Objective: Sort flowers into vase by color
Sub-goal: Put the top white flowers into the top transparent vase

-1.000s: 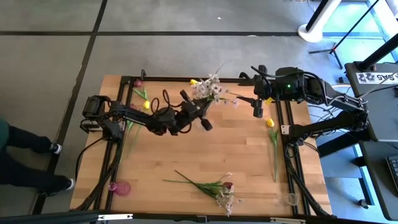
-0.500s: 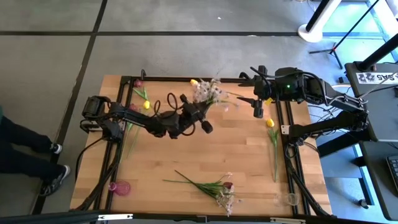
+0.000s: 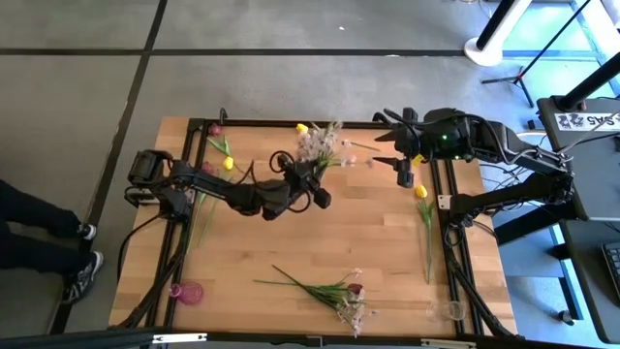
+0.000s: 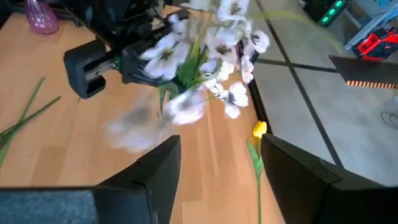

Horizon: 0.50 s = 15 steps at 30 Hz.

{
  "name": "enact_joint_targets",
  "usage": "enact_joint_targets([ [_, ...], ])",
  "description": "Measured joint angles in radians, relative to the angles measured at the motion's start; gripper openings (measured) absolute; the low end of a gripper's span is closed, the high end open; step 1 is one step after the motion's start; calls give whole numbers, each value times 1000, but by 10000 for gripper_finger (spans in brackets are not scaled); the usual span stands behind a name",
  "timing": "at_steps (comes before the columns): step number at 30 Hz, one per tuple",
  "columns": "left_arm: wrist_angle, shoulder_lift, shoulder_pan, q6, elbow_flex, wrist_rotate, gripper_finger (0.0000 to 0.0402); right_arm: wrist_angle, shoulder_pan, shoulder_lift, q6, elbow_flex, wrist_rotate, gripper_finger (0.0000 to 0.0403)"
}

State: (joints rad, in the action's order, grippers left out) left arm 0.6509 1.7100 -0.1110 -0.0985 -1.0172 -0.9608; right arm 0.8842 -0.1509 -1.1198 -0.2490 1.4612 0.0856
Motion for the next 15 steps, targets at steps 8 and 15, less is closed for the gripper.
enact_joint_targets([
  [8,-186,0,-44,-173,0,-110,116,21,0,0,8,0,0,220],
  [15,-375,0,-52,-386,0,-81,143,89,0,0,17,0,0,220],
])
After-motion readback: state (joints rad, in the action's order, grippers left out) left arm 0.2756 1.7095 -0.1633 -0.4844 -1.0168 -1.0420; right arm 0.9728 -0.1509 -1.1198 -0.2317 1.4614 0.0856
